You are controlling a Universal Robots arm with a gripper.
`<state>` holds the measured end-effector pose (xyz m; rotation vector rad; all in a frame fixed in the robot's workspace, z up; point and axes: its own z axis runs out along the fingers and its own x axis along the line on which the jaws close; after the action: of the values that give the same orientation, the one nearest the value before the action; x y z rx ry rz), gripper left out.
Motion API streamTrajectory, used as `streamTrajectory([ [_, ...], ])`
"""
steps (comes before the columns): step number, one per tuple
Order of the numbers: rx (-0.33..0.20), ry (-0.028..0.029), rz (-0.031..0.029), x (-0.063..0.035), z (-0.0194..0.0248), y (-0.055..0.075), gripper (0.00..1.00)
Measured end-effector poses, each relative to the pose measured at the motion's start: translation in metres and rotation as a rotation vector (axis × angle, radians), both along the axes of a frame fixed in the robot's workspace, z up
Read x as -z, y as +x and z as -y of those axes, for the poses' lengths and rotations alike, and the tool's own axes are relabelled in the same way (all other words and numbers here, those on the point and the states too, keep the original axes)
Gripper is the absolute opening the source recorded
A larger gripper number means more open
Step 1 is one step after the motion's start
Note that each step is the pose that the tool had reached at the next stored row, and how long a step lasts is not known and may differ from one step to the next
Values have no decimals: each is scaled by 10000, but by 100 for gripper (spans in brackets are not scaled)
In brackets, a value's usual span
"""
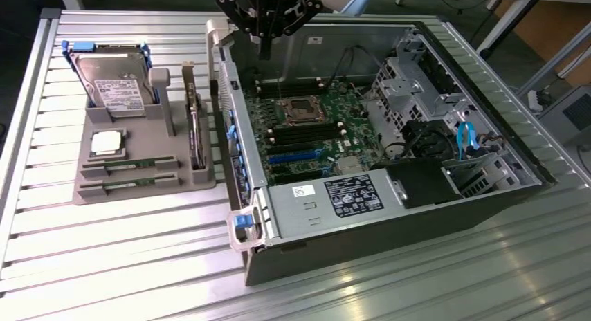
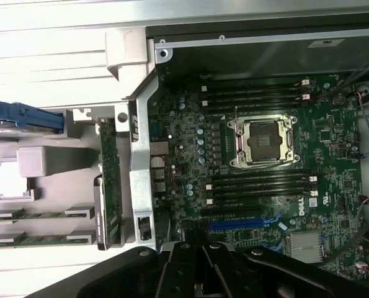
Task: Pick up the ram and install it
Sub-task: 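Reach for the ram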
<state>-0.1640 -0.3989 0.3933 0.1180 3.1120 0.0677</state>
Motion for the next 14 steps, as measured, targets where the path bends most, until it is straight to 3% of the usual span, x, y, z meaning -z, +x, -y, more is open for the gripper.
streamTrajectory([
  [14,0,0,0,0,0,-72,10],
])
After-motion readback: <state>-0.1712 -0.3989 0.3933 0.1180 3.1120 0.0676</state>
